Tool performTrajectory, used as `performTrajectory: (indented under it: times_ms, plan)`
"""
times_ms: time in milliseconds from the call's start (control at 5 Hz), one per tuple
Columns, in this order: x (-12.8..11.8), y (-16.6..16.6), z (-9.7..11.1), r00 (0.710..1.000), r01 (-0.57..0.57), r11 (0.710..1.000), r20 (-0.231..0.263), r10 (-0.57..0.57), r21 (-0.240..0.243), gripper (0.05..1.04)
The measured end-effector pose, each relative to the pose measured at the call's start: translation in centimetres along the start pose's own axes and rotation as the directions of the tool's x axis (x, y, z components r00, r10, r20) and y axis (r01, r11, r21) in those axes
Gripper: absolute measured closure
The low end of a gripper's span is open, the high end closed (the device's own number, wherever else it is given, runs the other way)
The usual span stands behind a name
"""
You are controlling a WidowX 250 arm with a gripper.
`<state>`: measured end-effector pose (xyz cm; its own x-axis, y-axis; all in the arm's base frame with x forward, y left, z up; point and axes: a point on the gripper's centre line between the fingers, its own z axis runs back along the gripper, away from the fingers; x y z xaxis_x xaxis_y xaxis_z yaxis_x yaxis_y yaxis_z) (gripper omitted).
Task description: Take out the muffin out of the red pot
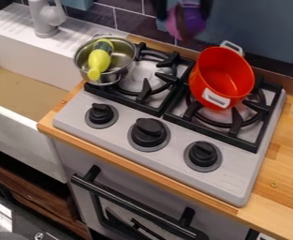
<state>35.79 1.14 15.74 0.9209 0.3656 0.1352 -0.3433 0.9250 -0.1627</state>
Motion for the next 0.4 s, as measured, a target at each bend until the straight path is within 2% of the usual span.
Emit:
performTrajectory:
  times_ms: [200, 400]
  plan:
    - [0.7, 2.0, 0.1, 1.000, 0.012, 1.000, 0.021, -0.012, 0.024, 0.216]
    - [0.9, 4.1, -1.0, 0.999, 0.014, 0.998, 0.040, -0.016, 0.059, 0.216]
